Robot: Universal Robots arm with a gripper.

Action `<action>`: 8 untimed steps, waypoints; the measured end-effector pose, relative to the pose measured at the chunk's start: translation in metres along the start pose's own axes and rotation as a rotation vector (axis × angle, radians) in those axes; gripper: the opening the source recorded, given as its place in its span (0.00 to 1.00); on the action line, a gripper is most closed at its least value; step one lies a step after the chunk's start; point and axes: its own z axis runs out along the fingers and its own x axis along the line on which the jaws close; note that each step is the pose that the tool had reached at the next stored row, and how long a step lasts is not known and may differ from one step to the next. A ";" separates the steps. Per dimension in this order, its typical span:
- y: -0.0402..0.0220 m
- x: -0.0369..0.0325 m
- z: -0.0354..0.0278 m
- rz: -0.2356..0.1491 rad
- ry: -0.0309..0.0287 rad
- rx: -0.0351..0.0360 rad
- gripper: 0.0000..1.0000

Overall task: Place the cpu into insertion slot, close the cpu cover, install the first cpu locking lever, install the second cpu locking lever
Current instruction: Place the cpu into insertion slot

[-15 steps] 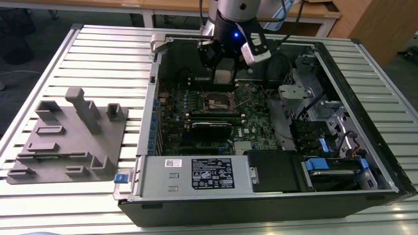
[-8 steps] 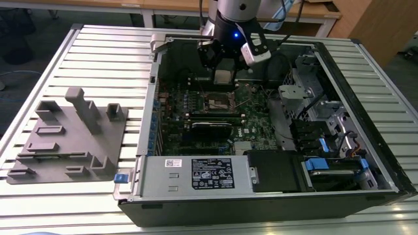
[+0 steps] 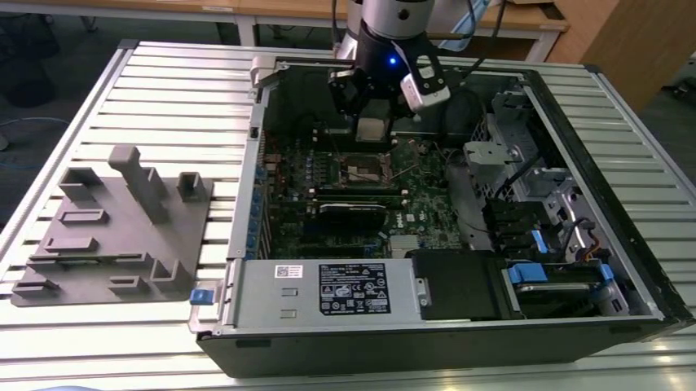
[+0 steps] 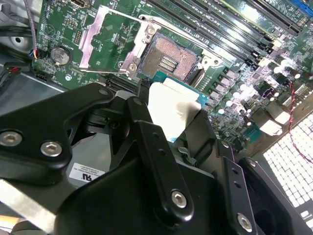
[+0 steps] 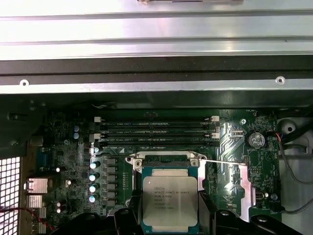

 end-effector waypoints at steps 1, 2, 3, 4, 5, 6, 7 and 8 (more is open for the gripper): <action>-0.0001 0.0000 0.0012 0.000 -0.0003 0.0000 0.54; -0.0002 0.0000 0.0022 0.000 -0.0007 0.0000 0.54; -0.0002 0.0000 0.0027 0.000 -0.0008 0.0000 0.54; -0.0003 0.0000 0.0028 0.000 -0.0008 0.0002 0.54; -0.0003 0.0000 0.0028 0.000 -0.0008 0.0003 0.54; -0.0003 0.0000 0.0028 0.000 -0.0008 0.0004 0.54; -0.0003 0.0000 0.0029 0.000 -0.0009 0.0001 0.54; -0.0003 0.0000 0.0030 0.000 -0.0009 0.0001 0.54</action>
